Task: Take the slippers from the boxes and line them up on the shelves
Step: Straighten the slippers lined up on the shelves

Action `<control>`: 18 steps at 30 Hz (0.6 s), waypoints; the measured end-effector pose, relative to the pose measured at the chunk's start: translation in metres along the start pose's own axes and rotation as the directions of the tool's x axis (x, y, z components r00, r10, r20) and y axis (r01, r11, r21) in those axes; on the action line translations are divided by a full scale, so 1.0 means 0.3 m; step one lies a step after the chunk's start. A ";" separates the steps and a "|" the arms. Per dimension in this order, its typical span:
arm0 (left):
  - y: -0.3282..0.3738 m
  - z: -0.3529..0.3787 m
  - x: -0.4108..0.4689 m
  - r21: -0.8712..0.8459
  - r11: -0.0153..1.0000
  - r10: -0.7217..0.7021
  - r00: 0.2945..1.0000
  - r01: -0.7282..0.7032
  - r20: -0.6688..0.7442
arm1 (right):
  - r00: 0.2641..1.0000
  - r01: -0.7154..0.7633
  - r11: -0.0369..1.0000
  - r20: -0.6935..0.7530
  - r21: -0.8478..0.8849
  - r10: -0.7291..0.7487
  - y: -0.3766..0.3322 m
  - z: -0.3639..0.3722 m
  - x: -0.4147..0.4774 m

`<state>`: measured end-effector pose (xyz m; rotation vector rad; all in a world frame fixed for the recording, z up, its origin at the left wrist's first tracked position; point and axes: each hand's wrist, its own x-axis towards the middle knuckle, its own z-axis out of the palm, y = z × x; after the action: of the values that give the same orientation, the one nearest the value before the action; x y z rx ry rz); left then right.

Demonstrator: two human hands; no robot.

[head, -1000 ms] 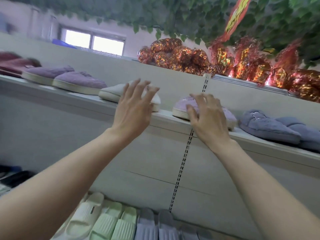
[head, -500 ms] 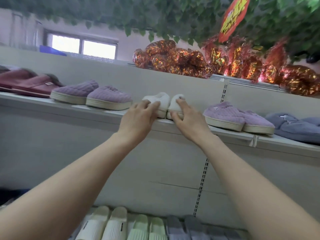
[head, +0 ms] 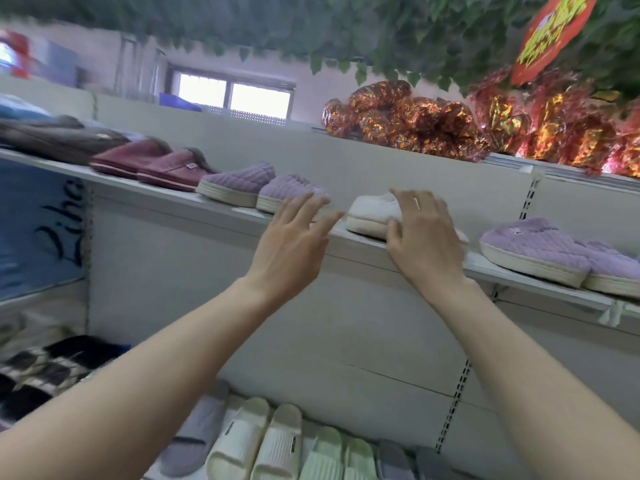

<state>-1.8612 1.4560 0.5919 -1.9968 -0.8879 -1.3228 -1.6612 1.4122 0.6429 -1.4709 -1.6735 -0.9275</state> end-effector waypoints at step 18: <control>-0.584 -0.026 -0.032 -0.073 0.990 -0.106 0.982 0.118 0.156 | 0.903 -0.322 0.939 0.339 0.121 0.266 -0.519 0.248 0.182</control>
<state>-2.0056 1.5550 0.6038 -2.1628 -1.0456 -1.3000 -1.8251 1.4889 0.6448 -1.7593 -1.6401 -0.3809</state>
